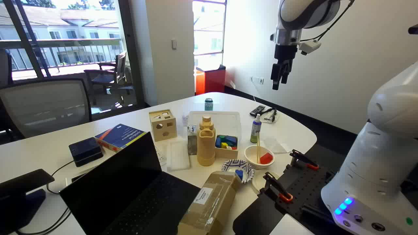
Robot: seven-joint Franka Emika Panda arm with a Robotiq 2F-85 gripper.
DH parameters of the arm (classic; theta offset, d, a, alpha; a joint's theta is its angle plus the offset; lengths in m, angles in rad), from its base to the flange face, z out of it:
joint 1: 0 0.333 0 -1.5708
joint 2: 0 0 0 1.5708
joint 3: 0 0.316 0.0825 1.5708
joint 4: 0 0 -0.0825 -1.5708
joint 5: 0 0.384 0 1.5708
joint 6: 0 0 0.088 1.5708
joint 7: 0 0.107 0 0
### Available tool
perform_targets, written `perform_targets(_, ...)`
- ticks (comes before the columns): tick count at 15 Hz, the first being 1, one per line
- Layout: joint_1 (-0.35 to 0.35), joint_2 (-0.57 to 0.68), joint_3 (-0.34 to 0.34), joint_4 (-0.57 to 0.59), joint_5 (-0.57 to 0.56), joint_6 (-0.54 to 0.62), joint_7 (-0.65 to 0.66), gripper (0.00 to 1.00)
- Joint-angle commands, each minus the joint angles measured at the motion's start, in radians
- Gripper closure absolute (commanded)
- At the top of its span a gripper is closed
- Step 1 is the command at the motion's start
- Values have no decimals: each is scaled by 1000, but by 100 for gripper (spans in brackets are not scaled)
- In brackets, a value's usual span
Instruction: Open the box
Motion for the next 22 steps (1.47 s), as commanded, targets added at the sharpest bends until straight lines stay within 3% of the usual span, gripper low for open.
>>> perform_targets(1,-7,1,8,1,4,-1,-3,0)
perform_targets(5,96,146,21,-43,148,195,-21,0)
perform_targets(8,198,290,84,-31,282,322,-24,0)
perform_targets(11,251,438,163,17,393,382,-24,0)
perform_targets(18,180,716,319,73,582,464,-37,0)
perform_targets(22,97,778,420,43,705,518,-55,0)
